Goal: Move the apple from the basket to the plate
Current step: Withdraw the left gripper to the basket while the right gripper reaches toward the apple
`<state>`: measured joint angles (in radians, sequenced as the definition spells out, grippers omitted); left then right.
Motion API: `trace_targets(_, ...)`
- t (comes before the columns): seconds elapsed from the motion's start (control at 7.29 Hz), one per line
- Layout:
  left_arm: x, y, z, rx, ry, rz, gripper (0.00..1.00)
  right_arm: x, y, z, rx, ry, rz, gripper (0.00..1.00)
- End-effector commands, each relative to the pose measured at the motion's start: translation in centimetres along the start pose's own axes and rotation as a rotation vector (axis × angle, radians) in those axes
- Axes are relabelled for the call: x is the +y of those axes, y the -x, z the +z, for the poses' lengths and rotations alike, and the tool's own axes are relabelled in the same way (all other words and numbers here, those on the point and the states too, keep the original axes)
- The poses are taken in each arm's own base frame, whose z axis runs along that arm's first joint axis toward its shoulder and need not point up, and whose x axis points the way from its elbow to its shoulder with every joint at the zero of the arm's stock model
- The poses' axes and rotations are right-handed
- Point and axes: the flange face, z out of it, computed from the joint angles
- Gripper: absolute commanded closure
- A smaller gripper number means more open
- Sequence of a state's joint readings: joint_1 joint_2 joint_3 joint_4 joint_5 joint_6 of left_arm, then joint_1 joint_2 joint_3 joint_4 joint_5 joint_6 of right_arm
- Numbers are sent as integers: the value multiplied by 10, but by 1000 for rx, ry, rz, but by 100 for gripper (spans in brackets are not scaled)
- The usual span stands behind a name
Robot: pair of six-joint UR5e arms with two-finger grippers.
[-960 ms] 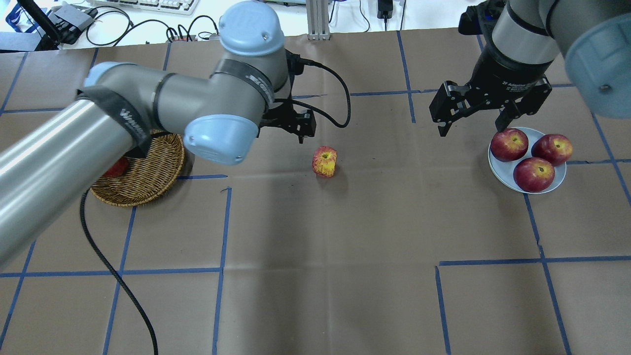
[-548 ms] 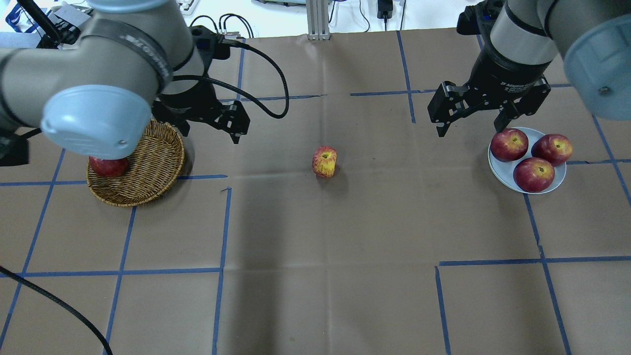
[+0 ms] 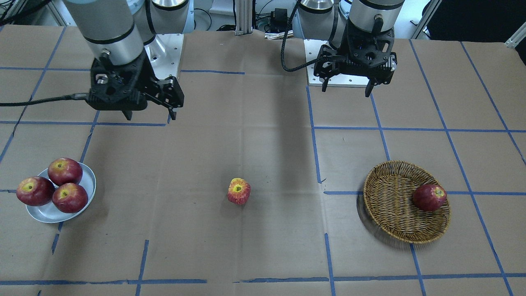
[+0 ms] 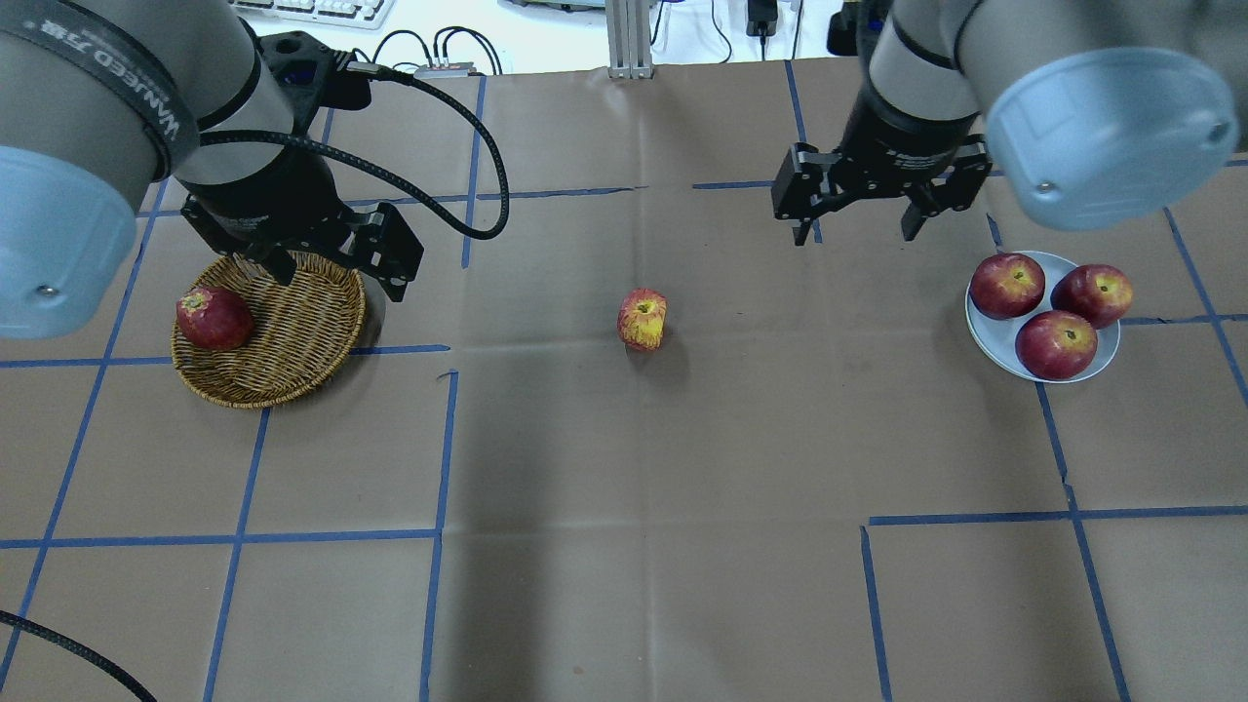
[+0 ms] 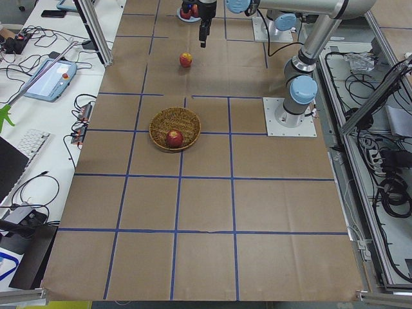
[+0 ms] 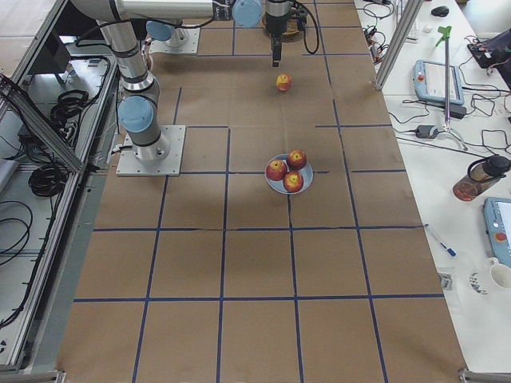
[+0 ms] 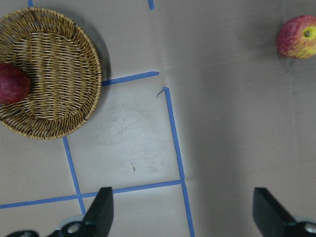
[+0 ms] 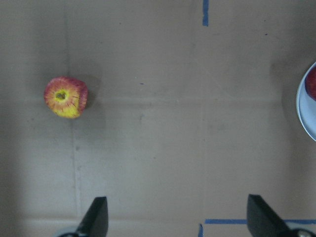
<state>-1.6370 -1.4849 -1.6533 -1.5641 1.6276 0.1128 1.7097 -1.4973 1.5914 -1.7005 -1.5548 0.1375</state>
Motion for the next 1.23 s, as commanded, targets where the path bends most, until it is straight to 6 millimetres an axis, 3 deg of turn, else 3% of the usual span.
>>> trace_targets(0.0,-6,-1,11,11,21,-6,1,-17,71,52,1,-16,33,0)
trace_targets(0.41,-5,-1,10,6,23,-1,1,-32,116,123,-3,-16,59,0)
trace_targets(0.69,5,-2,5,4,19,3,1,-38,144,159,-16,-56,38,0)
trace_targets(1.1,-1,-2,10,5,33,4,1,-42,152,217,-2,-23,28,0)
